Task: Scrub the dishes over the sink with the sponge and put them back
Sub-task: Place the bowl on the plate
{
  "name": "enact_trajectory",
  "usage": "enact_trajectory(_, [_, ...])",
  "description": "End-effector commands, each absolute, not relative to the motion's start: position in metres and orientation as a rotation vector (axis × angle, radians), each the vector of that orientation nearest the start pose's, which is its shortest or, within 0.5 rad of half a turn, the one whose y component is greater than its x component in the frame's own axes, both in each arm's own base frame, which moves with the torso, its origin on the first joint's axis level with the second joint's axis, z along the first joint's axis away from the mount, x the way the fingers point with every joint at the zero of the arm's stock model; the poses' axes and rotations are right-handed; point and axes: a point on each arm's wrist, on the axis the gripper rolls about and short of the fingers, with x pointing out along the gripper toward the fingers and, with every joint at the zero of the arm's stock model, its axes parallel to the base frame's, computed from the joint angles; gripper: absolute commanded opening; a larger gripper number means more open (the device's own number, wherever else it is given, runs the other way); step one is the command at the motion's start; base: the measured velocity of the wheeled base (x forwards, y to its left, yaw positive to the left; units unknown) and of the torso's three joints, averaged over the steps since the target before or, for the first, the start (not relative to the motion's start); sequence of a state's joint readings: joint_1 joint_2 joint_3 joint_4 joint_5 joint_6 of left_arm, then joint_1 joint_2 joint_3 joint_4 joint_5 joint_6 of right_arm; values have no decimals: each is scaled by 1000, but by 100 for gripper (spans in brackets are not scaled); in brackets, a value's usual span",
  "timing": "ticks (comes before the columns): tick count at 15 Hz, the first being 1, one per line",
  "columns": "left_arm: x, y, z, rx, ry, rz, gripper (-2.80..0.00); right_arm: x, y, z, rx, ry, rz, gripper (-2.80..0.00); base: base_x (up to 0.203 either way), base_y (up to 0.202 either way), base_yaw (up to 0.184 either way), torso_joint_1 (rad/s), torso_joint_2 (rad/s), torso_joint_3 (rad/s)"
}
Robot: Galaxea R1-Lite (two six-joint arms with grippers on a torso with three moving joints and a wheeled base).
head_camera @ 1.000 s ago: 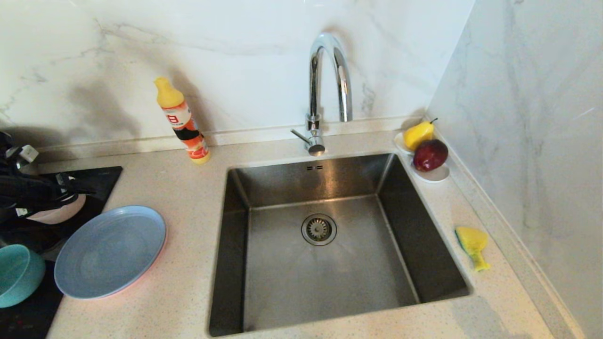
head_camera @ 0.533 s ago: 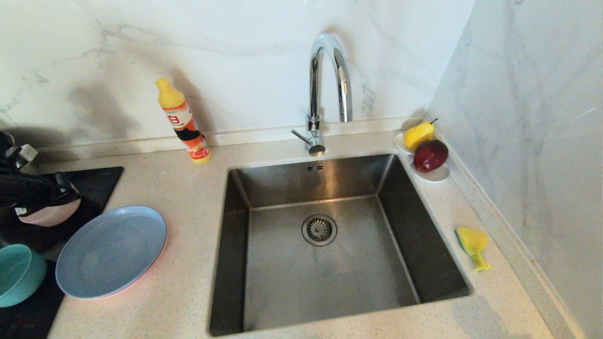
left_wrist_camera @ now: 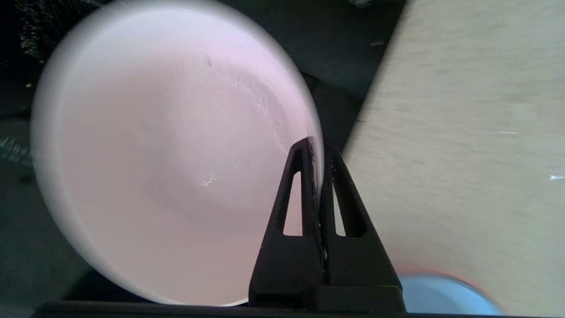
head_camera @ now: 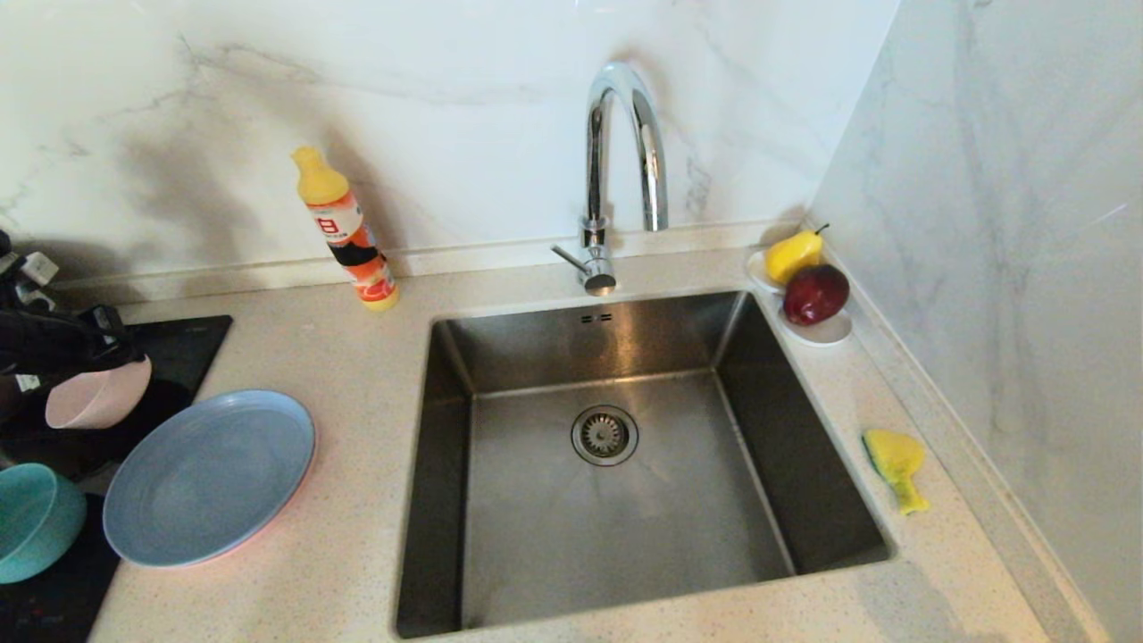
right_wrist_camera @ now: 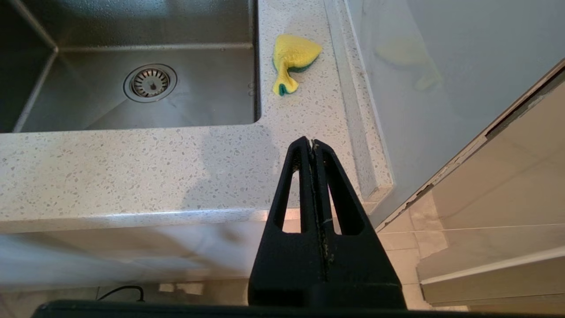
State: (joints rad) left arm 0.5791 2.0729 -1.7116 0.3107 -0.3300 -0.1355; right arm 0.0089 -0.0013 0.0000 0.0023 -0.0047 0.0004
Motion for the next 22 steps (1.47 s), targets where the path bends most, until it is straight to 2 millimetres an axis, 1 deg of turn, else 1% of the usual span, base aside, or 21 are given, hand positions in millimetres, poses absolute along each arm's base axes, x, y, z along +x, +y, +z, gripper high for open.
enact_trajectory(1, [338,210,238,-431,585,277,-280,-23,0,75,1,0,5,-280,0,0,0,0,0,0])
enact_trajectory(3, [320,195,258,-445,617,268,-280,-23,0,75,1,0,5,-280,0,0,0,0,0,0])
enact_trajectory(4, [310,187,265,-453,635,264,-280,-23,0,75,0,0,4,-280,0,0,0,0,0,0])
enact_trajectory(6, [284,167,272,-463,686,249,-280,-23,0,75,0,-1,5,-280,0,0,0,0,0,0])
enact_trajectory(9, [252,134,263,-467,762,210,-280,-23,0,75,0,0,5,-280,0,0,0,0,0,0])
enact_trajectory(11, [239,116,253,-452,786,175,-280,-23,0,75,0,0,5,-280,0,0,0,0,0,0])
enact_trajectory(14, [231,95,235,-414,786,141,-280,-23,0,75,0,0,5,-280,0,0,0,0,0,0])
enact_trajectory(16, [231,86,222,-386,794,140,-280,-23,0,75,1,0,4,-280,0,0,0,0,0,0])
enact_trajectory(22, [236,73,198,-345,809,140,-280,-23,0,75,0,0,5,-280,0,0,0,0,0,0])
